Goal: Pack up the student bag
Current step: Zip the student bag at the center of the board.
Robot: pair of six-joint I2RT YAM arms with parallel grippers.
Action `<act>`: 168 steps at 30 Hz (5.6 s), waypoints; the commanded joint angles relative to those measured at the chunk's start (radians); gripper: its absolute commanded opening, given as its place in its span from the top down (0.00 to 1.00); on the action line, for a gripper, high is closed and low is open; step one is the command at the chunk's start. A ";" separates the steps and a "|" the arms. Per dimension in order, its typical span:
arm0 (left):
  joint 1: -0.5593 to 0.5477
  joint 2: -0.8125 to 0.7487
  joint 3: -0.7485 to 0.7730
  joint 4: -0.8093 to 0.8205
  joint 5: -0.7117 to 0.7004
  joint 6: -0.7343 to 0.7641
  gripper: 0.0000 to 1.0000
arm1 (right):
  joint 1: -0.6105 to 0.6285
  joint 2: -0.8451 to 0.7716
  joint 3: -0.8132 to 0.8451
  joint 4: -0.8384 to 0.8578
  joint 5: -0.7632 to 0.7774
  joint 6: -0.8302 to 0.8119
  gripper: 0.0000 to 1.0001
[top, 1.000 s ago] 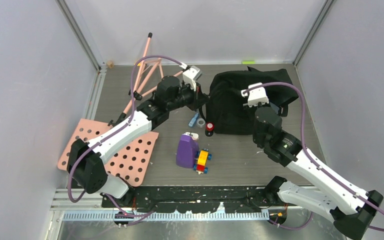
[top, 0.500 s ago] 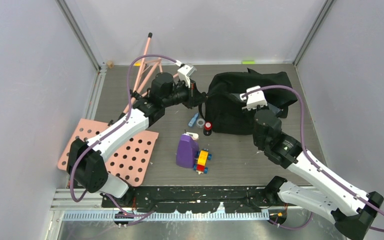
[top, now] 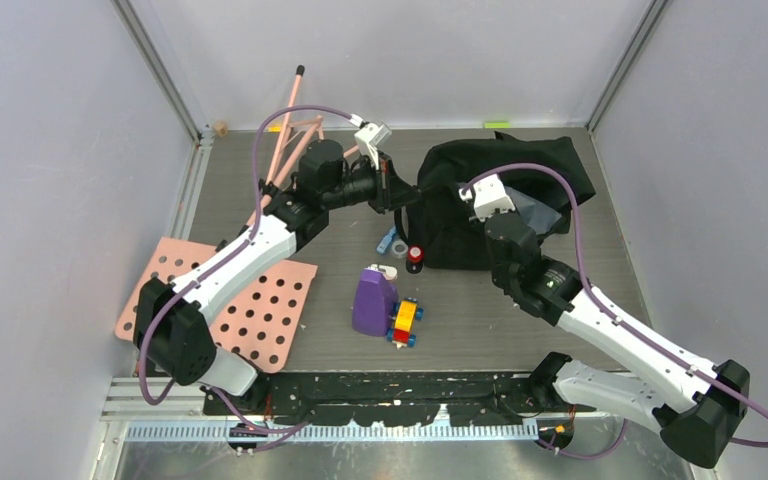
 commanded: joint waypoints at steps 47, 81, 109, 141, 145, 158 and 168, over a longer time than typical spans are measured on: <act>0.033 -0.100 -0.189 0.283 -0.081 -0.110 1.00 | -0.150 -0.152 -0.026 0.308 -0.255 0.903 0.00; 0.016 -0.087 -0.066 0.246 -0.022 -0.101 1.00 | -0.343 -0.022 -0.010 0.764 -0.684 0.880 0.61; -0.133 0.090 0.304 0.275 -0.116 -0.214 1.00 | -0.341 0.041 0.267 0.281 -0.711 0.671 0.36; -0.128 0.142 0.459 0.062 -0.097 -0.146 1.00 | -0.341 -0.091 0.207 -0.123 -0.599 0.202 0.59; -0.170 0.194 0.580 0.002 -0.090 -0.105 1.00 | -0.340 -0.045 0.236 -0.069 -0.591 0.190 0.91; -0.237 0.346 0.795 -0.098 -0.057 -0.007 0.98 | -0.340 -0.013 0.258 0.114 -0.571 0.233 0.99; -0.236 0.025 0.470 -0.180 -0.166 0.322 0.22 | -0.341 -0.087 0.191 0.109 -0.518 0.251 0.91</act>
